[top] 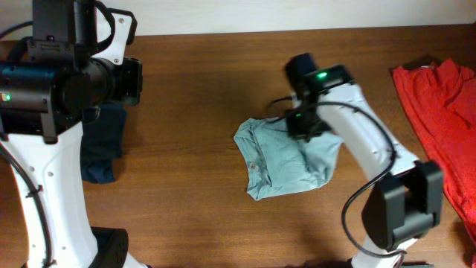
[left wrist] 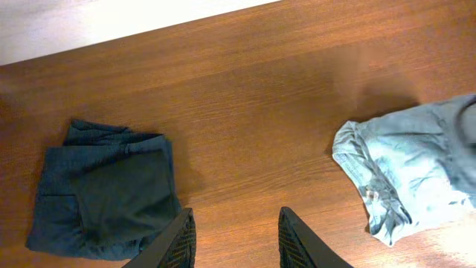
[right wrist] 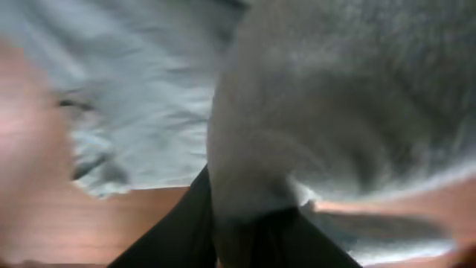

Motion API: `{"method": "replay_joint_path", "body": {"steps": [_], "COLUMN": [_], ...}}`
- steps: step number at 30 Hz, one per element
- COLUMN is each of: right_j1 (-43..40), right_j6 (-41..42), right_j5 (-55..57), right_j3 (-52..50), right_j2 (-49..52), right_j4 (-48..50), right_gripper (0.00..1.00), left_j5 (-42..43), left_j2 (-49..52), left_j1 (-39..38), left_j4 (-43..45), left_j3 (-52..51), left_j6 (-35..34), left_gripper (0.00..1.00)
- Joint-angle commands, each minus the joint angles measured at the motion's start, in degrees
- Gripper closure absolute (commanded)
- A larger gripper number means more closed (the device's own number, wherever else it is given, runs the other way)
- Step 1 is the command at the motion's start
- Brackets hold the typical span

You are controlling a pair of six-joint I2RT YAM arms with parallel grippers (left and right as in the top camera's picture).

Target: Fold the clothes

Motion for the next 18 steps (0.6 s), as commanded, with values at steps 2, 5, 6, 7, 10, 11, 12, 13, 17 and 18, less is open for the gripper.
{"method": "replay_joint_path", "body": {"steps": [2, 5, 6, 7, 10, 11, 12, 13, 17, 18], "right_j1": [7.9, 11.9, 12.7, 13.7, 15.5, 15.8, 16.0, 16.0, 14.6, 14.4], "right_j6": [3.5, 4.6, 4.9, 4.9, 4.9, 4.9, 4.9, 4.9, 4.9, 4.9], "right_j5": [-0.6, -0.6, -0.6, -0.6, -0.6, -0.5, -0.3, -0.3, 1.0, 1.2], "right_j3": [0.4, 0.4, 0.4, 0.4, 0.4, 0.4, 0.4, 0.4, 1.5, 2.1], "right_j2": [2.8, 3.8, 4.2, 4.5, 5.3, 5.6, 5.9, 6.0, 5.7, 5.6], "right_j4": [1.8, 2.6, 2.8, 3.2, 3.8, 3.9, 4.0, 3.8, 1.9, 1.0], "right_gripper": [0.84, 0.83, 0.83, 0.83, 0.83, 0.83, 0.83, 0.84, 0.86, 0.86], "left_j5": [-0.4, -0.4, -0.4, -0.3, -0.3, -0.3, -0.2, -0.2, -0.2, -0.2], "left_j2": [0.1, 0.1, 0.1, 0.1, 0.1, 0.1, 0.1, 0.1, 0.1, 0.1], "left_j1": [0.2, 0.2, 0.2, 0.2, 0.2, 0.2, 0.2, 0.2, 0.2, 0.2], "left_j4": [0.2, 0.1, 0.1, 0.1, 0.1, 0.1, 0.1, 0.1, 0.1, 0.1], "left_j3": [-0.1, -0.1, -0.1, -0.1, -0.1, -0.1, -0.1, -0.1, -0.1, -0.1], "left_j6": [-0.5, -0.5, -0.5, -0.5, -0.5, -0.5, -0.5, -0.5, -0.5, -0.5], "left_gripper": [0.63, 0.63, 0.64, 0.63, 0.63, 0.63, 0.63, 0.63, 0.63, 0.63]}}
